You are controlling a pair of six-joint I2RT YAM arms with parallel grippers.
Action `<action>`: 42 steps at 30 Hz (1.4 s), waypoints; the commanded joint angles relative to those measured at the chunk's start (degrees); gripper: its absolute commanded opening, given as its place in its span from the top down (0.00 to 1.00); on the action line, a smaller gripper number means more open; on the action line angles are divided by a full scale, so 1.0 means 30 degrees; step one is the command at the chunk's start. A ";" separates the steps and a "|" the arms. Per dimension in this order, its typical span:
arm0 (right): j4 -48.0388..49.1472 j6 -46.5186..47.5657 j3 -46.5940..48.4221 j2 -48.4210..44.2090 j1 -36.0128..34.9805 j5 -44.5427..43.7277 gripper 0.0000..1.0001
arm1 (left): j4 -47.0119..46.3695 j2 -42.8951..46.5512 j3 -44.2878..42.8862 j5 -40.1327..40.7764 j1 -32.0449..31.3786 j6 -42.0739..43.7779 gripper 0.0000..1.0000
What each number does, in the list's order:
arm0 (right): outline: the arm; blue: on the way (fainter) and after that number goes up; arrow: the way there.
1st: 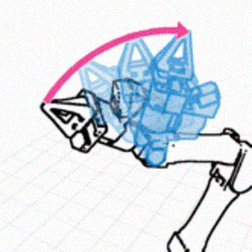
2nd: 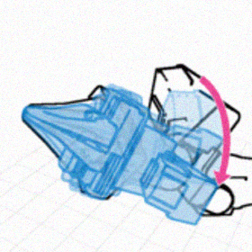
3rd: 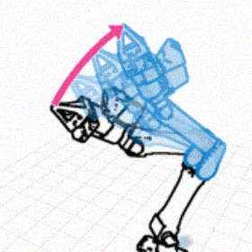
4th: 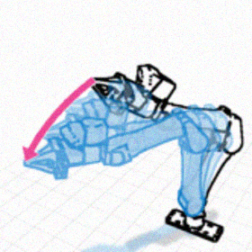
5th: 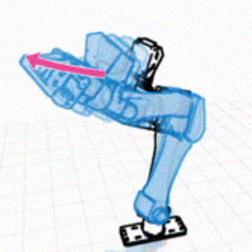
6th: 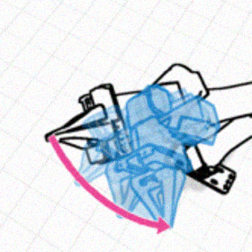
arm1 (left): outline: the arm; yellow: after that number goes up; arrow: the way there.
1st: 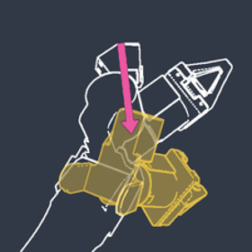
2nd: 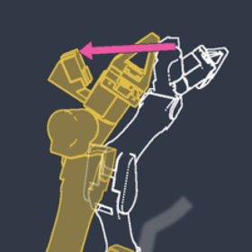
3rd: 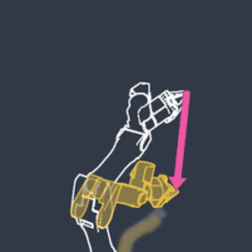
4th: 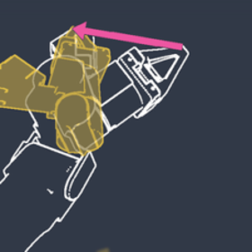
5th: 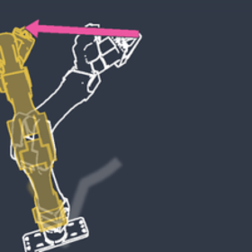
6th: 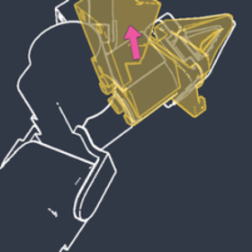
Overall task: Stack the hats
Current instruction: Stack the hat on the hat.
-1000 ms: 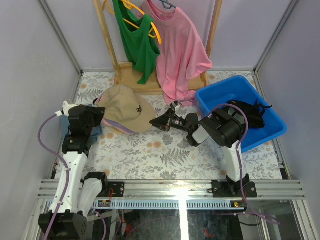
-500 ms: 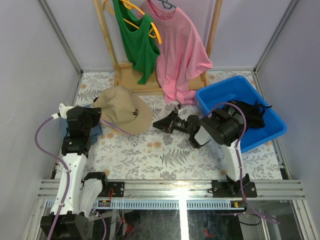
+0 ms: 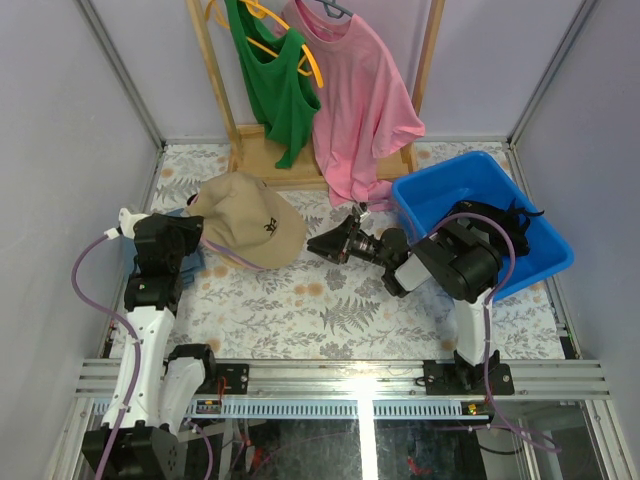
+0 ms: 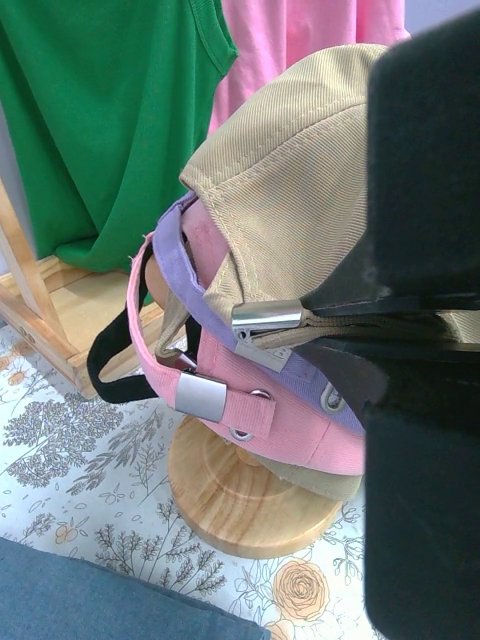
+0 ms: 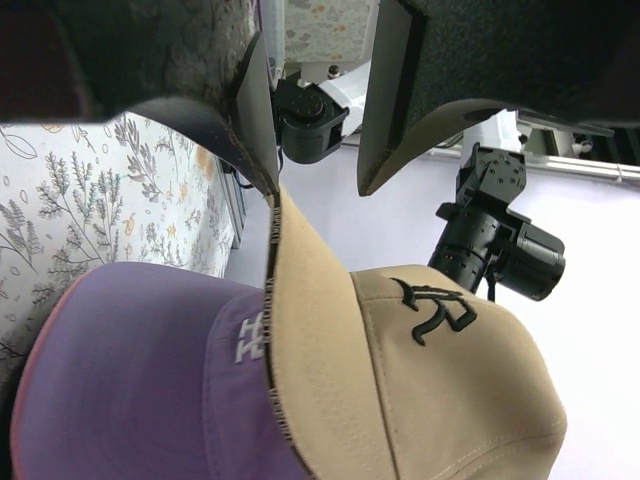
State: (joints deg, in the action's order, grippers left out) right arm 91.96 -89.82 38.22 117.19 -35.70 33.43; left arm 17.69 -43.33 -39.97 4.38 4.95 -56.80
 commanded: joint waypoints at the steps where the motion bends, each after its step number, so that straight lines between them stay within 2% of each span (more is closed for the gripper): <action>1: 0.0502 0.1062 0.0383 -0.1051 -0.0433 -0.0300 0.54 | -0.0654 -0.0015 0.0098 0.0243 0.0341 0.0203 0.99; 8: -0.0364 0.1468 0.1027 -0.0683 -0.0841 -0.0414 0.50 | -0.0563 -0.0077 -0.0156 0.0107 0.0411 0.0422 0.99; 24: -0.1961 0.1742 0.3279 0.0525 -0.1336 -0.0577 0.50 | -0.0734 -0.0259 -0.0179 -0.0268 0.0462 0.0504 0.99; 26: -0.2051 0.1640 0.3494 0.0794 -0.1394 -0.0626 0.54 | -0.0778 -0.0298 -0.0164 -0.0310 0.0494 0.0504 0.99; 31: -0.1837 0.1123 0.3482 0.1617 -0.1429 -0.0800 0.84 | -0.0649 -0.0369 -0.0164 -0.0092 0.0523 0.0539 0.99; 35: -0.2000 0.0899 0.3378 0.2138 -0.1429 -0.0884 0.97 | -0.0484 -0.0293 -0.0112 0.0228 0.0587 0.0477 0.99; 42: -0.2901 0.0643 0.3172 0.2775 -0.1428 -0.1391 1.00 | 0.0023 -0.0151 -0.0174 0.0874 0.0717 0.0445 0.99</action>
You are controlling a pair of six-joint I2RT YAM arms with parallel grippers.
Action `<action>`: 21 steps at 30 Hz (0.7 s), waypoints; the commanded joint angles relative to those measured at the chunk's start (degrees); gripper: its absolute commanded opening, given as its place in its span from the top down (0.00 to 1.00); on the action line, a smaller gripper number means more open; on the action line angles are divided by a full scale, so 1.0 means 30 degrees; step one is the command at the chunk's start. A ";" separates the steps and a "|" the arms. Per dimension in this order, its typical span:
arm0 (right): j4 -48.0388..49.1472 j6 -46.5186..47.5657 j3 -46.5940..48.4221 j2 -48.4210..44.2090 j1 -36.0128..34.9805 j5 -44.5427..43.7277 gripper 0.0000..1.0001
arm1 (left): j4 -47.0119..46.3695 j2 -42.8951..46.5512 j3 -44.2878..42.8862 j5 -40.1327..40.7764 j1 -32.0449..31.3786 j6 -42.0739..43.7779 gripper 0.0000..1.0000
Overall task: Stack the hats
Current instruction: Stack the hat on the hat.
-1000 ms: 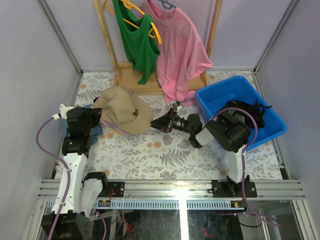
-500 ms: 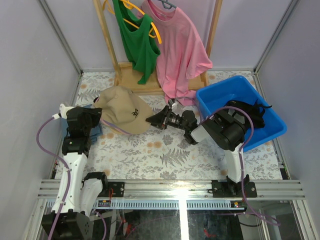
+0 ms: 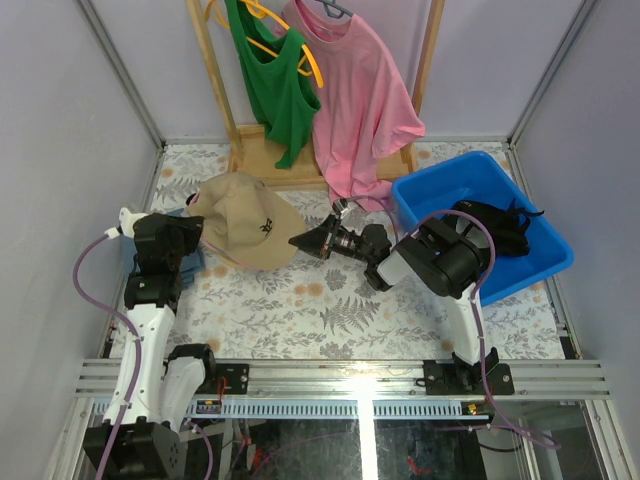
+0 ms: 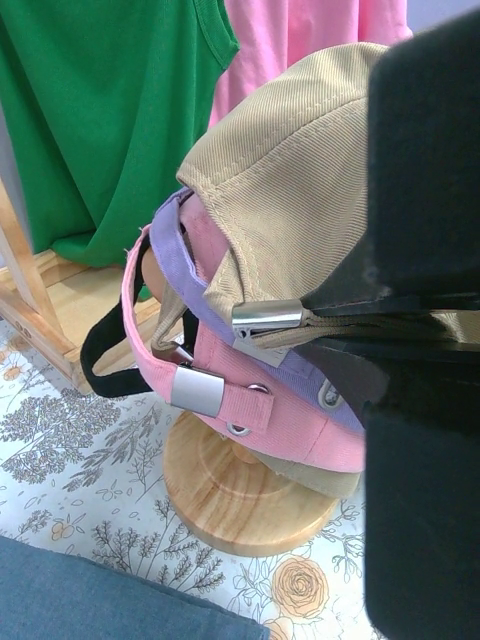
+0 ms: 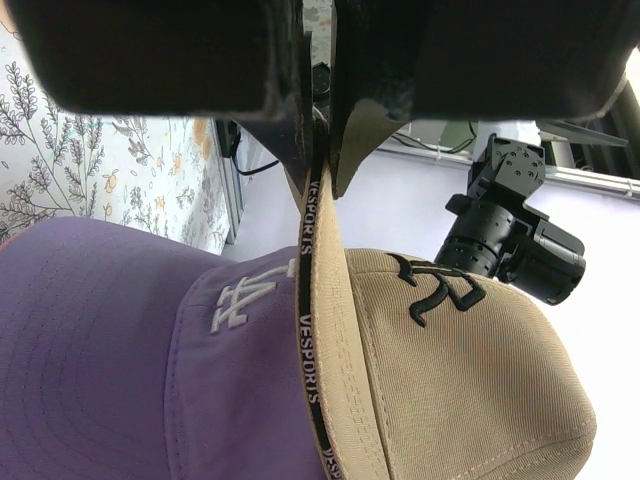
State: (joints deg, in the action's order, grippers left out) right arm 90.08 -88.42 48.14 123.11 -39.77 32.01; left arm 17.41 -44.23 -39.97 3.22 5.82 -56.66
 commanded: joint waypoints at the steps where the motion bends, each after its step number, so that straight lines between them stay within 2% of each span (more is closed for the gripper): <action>1: -0.2433 0.0148 -0.0200 0.0866 -0.0074 -0.1002 1.00 | 0.0181 0.0200 -0.0113 0.1389 0.0416 0.0387 0.99; 15: -0.6266 0.0844 -0.0548 0.0862 -0.0045 -0.3430 1.00 | 0.0586 0.0534 0.1031 0.2492 0.0693 -0.0214 0.94; 21: -0.6612 0.0645 -0.0457 0.1585 -0.0045 -0.4337 1.00 | 0.0586 0.0560 0.1187 0.2592 0.0698 -0.0300 0.91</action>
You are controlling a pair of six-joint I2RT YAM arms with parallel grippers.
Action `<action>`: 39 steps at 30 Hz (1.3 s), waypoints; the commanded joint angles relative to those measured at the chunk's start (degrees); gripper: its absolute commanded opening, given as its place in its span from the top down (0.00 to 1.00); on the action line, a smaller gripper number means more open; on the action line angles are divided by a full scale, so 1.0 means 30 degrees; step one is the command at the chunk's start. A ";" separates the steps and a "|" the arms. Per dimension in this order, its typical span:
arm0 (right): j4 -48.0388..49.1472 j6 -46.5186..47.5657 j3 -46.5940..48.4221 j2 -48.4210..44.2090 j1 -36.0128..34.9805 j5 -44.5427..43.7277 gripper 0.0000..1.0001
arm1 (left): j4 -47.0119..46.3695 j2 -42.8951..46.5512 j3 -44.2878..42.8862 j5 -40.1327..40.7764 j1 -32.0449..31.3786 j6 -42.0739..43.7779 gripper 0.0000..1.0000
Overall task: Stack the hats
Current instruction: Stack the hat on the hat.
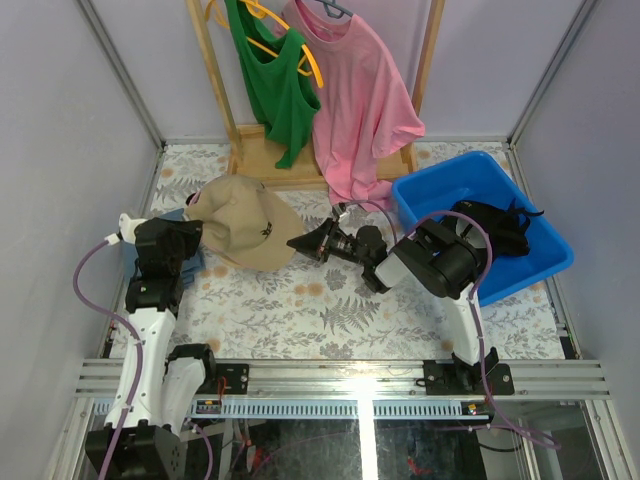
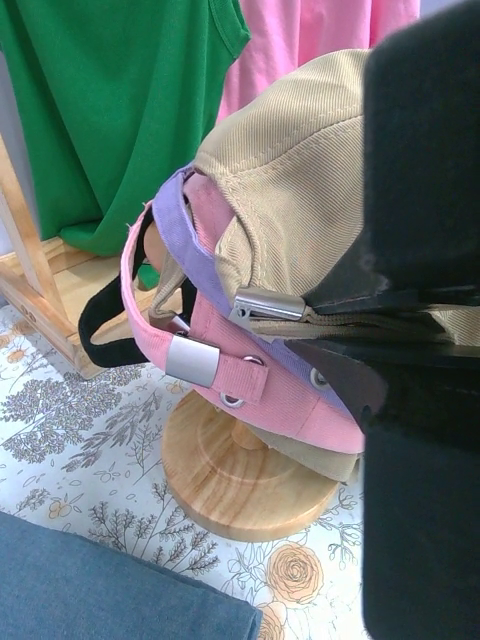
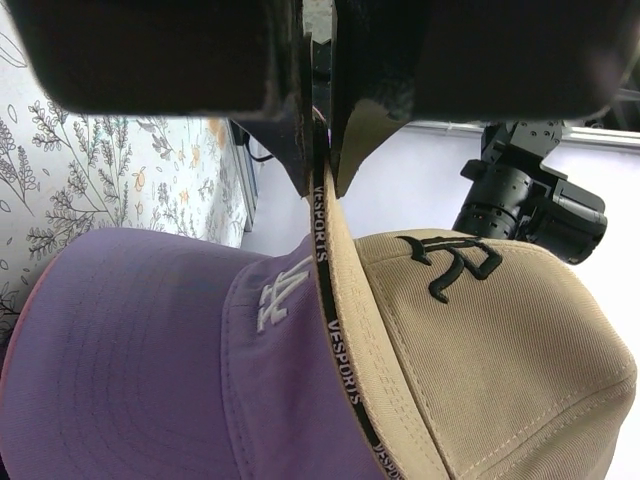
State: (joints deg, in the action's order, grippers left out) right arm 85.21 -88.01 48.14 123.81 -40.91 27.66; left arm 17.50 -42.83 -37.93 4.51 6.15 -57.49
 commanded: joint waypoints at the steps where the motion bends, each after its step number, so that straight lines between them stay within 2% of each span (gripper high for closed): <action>1: -0.5071 0.0496 -0.0372 0.1467 0.0338 -0.2957 1.00 | 0.0555 0.0074 0.0515 0.2158 0.0593 -0.0024 0.91; 13: -0.6787 0.0295 0.0409 0.2440 0.0364 -0.3895 1.00 | 0.0565 0.0185 0.1087 0.2357 0.0621 -0.0426 0.82; 24: -0.6858 -0.0097 0.0679 0.3086 0.0407 -0.4099 1.00 | 0.0058 -0.0051 0.1583 0.2556 0.0726 -0.0960 0.78; 27: -0.6716 -0.0030 0.0662 0.2838 0.0528 -0.3943 1.00 | 0.0085 0.0109 0.1503 0.2532 0.0832 -0.0940 0.73; 31: -0.7519 0.0576 0.0703 0.2129 0.0569 -0.3931 0.99 | 0.0174 0.0186 0.1105 0.2381 0.0883 -0.1028 0.62; 39: -0.7376 0.0704 0.1113 0.1999 0.0548 -0.3375 0.91 | 0.0028 0.0210 0.0486 0.1700 0.1085 -0.1638 0.58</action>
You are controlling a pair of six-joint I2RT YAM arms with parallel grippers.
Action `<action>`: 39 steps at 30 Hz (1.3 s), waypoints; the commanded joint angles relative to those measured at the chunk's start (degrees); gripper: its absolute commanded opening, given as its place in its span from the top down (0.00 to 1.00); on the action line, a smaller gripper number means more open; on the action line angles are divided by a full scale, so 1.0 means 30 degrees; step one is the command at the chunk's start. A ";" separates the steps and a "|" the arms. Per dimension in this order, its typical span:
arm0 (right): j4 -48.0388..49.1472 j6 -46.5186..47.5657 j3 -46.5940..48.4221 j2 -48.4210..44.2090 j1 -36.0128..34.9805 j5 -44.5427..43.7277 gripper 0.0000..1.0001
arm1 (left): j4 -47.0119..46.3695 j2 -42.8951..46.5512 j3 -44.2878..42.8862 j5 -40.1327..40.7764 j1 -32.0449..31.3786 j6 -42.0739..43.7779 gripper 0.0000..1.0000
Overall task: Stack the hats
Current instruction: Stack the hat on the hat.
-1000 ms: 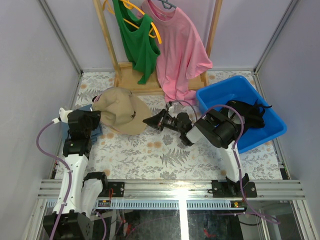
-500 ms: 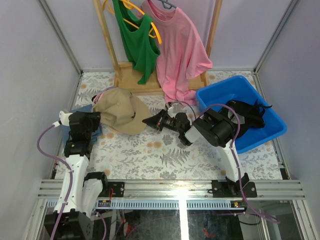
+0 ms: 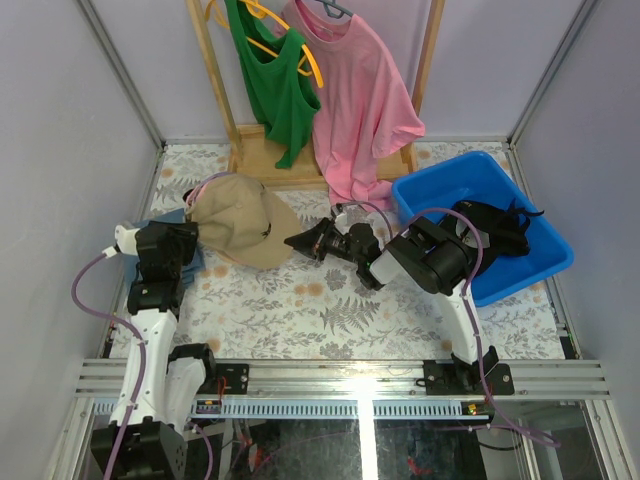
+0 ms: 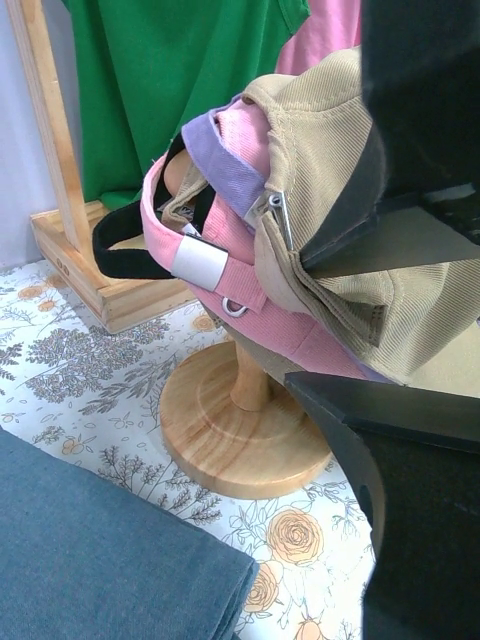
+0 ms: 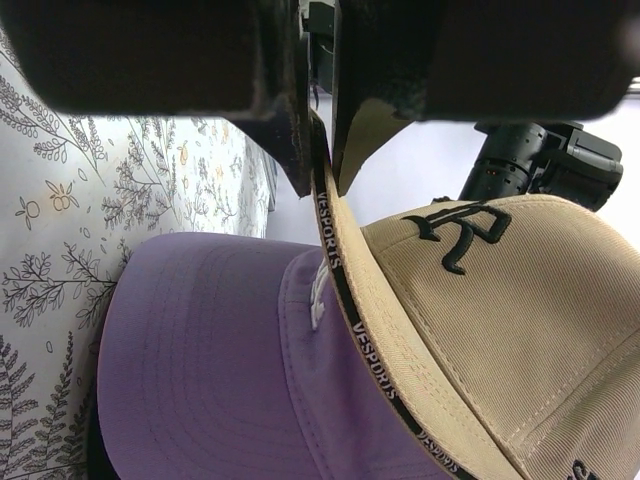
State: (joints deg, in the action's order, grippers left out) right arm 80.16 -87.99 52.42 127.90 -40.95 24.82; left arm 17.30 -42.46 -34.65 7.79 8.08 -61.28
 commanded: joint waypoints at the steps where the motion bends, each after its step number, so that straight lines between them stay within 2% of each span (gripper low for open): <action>1: -0.5697 0.0745 -0.0278 0.0628 0.0555 -0.2347 0.90 | 0.0053 0.0067 -0.0676 0.0539 0.0454 -0.0423 0.58; 8: -0.5978 0.1262 -0.0074 0.0349 0.0574 -0.2008 0.83 | 0.0215 0.0165 -0.1660 -0.0329 0.0495 -0.0741 0.56; 15: -0.6235 0.1740 0.0036 0.0091 0.0565 -0.1842 0.82 | 0.1077 0.0382 -0.3247 -0.1050 0.0530 -0.0543 0.54; 20: -0.6162 0.1876 -0.0021 -0.0012 0.0580 -0.1689 0.81 | 0.0132 -0.0015 -0.3726 -0.1408 0.0561 -0.0174 0.41; 23: -0.6016 0.1877 -0.0028 -0.0005 0.0572 -0.1574 0.80 | -0.1469 -0.1092 -0.3831 -0.2968 0.0643 0.0659 0.37; 28: -0.5979 0.1949 0.0179 -0.0063 0.0554 -0.1449 0.80 | -0.1438 -0.4521 -0.5131 -0.5772 0.1186 0.2885 0.37; 31: -0.5990 0.1964 0.0299 -0.0063 0.0555 -0.1378 0.80 | -0.1640 -0.5547 -0.5141 -0.7084 0.1697 0.3734 0.40; 39: -0.5903 0.2013 0.0358 -0.0005 0.0558 -0.1300 0.79 | -0.1448 -0.6309 -0.5558 -0.7460 0.2408 0.4971 0.41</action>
State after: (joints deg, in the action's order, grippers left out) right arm 74.00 -84.40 53.80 126.89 -40.49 24.75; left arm 13.85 -59.66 -49.19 -11.75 14.35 -50.78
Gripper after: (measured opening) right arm 0.205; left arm 0.599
